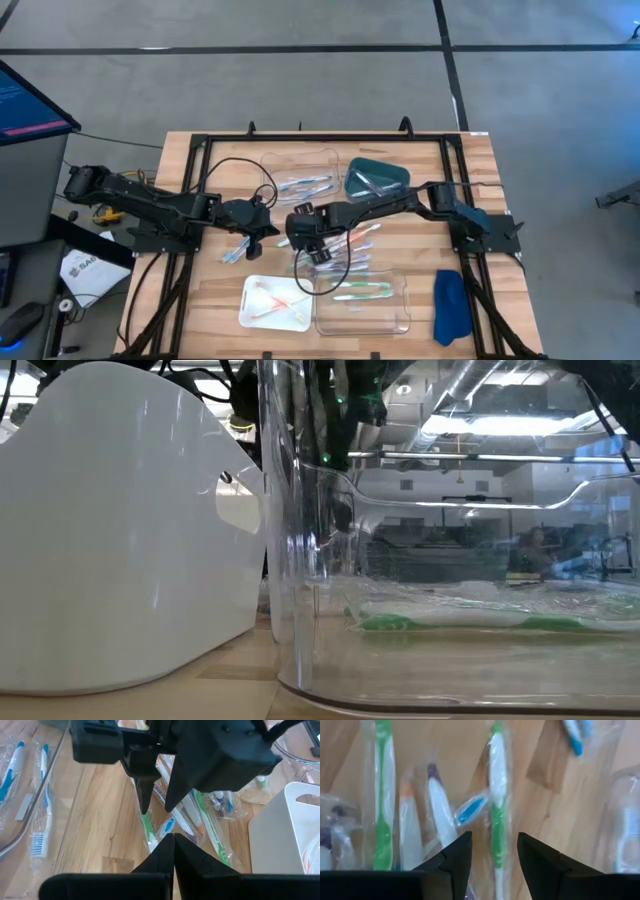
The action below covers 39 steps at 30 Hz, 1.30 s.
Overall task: Pick & Place Toothbrushes
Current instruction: Put the green toothbrush into the bottom transparent bin
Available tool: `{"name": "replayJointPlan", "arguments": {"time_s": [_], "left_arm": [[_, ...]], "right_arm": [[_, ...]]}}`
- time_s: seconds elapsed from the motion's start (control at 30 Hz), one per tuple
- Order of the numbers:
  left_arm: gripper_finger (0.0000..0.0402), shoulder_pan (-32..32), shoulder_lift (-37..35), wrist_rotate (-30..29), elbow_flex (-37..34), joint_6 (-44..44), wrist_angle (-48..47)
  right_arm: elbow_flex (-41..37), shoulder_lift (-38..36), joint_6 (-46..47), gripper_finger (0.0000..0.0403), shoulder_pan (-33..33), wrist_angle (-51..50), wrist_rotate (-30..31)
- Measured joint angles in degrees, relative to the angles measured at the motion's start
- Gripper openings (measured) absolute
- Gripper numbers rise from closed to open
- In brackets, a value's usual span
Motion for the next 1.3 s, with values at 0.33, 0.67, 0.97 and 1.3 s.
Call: {"name": "replayJointPlan", "arguments": {"time_s": [0.33, 0.67, 0.97, 1.3], "left_arm": [[0.0001, 0.0, 0.0, 0.0, -0.5, 0.0, 0.1], [0.0001, 0.0, 0.0, 0.0, -1.5, 0.0, 1.1], [0.0001, 0.0, 0.0, 0.0, -1.5, 0.0, 1.4], [0.0001, 0.0, 0.0, 0.0, -1.6, 0.0, 1.5]], "right_arm": [[0.1, 2.7, 0.0, 0.0142, -1.2, 1.0, -1.1], [0.2, 3.1, 3.0, 0.0104, -2.4, 1.3, -1.3], [0.3, 3.0, 3.0, 0.0007, -2.6, 1.3, -0.5], [-0.1, -0.7, 3.6, 0.0001, -2.6, -4.7, 3.3]]}}
